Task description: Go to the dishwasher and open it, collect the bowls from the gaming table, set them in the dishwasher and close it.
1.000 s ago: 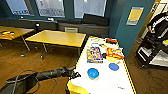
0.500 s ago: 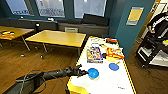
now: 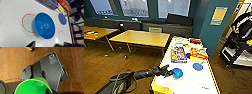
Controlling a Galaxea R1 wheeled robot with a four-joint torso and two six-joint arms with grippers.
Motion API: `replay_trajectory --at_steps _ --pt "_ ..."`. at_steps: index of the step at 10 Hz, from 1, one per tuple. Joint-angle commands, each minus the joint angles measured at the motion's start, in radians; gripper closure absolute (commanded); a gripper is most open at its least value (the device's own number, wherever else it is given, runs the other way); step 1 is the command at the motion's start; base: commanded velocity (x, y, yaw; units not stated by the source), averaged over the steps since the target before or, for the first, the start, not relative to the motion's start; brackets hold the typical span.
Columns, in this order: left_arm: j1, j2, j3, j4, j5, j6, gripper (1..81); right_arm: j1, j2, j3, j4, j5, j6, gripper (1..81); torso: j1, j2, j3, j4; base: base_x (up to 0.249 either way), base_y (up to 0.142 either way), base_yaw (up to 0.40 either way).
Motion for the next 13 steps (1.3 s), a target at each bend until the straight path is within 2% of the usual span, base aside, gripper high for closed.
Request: replay_trajectory --at_steps 1,3,5,7,13 --pt "-0.155 0.017 0.015 0.01 0.049 -0.003 1.0 0.024 -0.034 0.0 -0.022 -0.027 -0.004 81.1 0.0 0.0 0.0 0.0 0.0 0.0 0.0" --pt "-0.15 -0.009 -0.005 0.008 0.044 -0.003 1.0 0.026 -0.034 0.0 -0.022 -0.027 -0.004 81.1 0.0 0.0 0.0 0.0 0.0 0.0 0.0" --pt "-0.15 -0.078 0.007 0.008 0.042 0.004 1.0 0.035 -0.034 0.005 -0.023 -0.029 -0.002 81.1 0.0 0.0 0.0 0.0 0.0 0.0 0.0" --pt "-0.15 -0.106 0.026 0.01 0.044 0.007 1.0 0.036 -0.031 0.005 -0.034 -0.029 0.001 81.1 0.0 0.0 0.0 0.0 0.0 0.0 0.0" --pt "-0.15 -0.026 0.006 0.025 0.049 0.007 1.0 0.027 -0.032 0.011 -0.045 -0.027 -0.002 81.1 0.0 0.0 0.0 0.0 0.0 0.0 0.0"
